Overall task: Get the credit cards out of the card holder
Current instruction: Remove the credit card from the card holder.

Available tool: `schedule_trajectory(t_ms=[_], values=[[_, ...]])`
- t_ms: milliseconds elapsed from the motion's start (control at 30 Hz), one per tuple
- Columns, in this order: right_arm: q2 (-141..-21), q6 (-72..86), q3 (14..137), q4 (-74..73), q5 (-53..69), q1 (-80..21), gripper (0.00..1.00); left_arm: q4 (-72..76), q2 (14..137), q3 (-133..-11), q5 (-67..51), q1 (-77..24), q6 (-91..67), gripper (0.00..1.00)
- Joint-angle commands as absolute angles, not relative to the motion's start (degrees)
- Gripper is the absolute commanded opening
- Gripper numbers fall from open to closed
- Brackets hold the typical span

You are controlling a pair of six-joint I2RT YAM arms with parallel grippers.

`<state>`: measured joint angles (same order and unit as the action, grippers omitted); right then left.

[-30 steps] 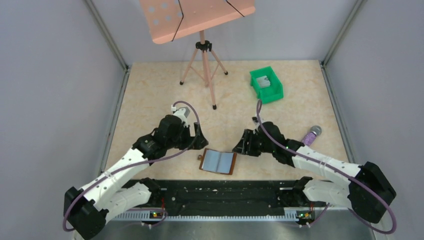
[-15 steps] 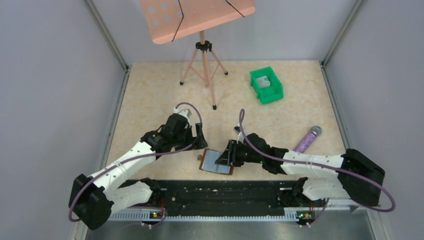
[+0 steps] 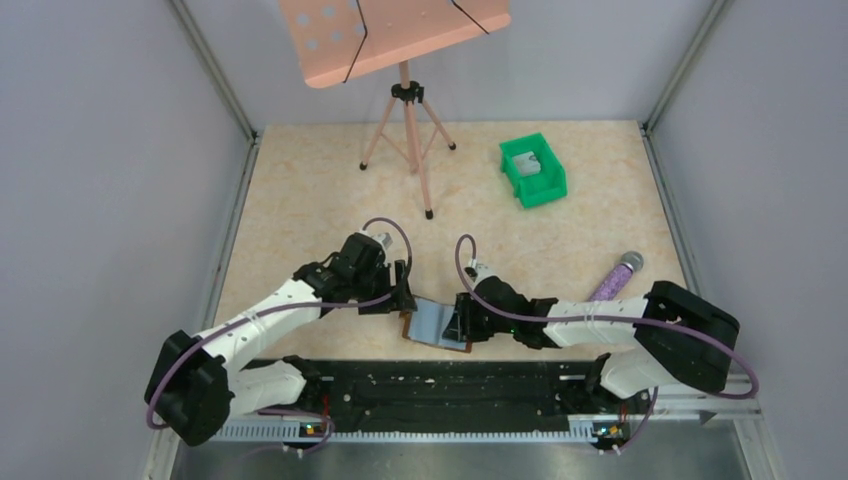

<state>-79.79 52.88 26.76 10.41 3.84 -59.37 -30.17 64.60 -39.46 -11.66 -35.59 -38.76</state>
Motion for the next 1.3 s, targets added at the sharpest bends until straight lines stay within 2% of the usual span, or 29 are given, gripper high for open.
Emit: schedule_trajectory(t_ms=[0,133,233,400,533,733,833,1067,1167,1267], values=[[-79.5,45.5,25.4,7.2,-1.4,-57.9,0.36,-26.0,65.8,-37.6,-14.7,-35.4,-39.0,0.74],[-78.3,42.4,24.9,6.6,-1.3,-56.4,0.35,-23.8,67.2,-36.8,-16.4,-35.4,-39.6,0.66],[-78.0,40.6,24.7,6.6,-0.8,-55.7,0.35,-22.2,68.6,-36.2,-16.8,-35.4,-40.0,0.55],[-78.3,39.1,24.2,6.1,-0.6,-54.4,0.35,-20.1,70.6,-34.8,-15.9,-35.4,-40.0,0.46],[-78.4,39.2,23.4,6.8,-0.2,-54.3,0.34,-17.2,70.5,-32.8,-15.7,-35.2,-41.2,0.46],[-77.5,41.0,21.8,9.2,-0.2,-54.3,0.33,-14.6,70.0,-30.3,-16.0,-35.3,-42.1,0.62],[-77.7,41.0,21.8,9.4,-0.2,-54.3,0.34,-14.8,69.6,-29.4,-14.3,-35.2,-42.6,0.64],[-77.0,41.0,21.8,9.2,-0.2,-54.3,0.33,-8.0,69.6,-26.0,-18.9,-35.1,-44.8,0.60],[-76.4,41.2,21.7,9.1,-0.2,-54.2,0.33,-4.9,68.2,-24.3,-20.5,-35.1,-46.3,0.55],[-76.4,41.2,22.2,8.7,-0.2,-54.2,0.33,-1.5,65.4,-22.6,-21.7,-35.1,-48.2,0.45]])
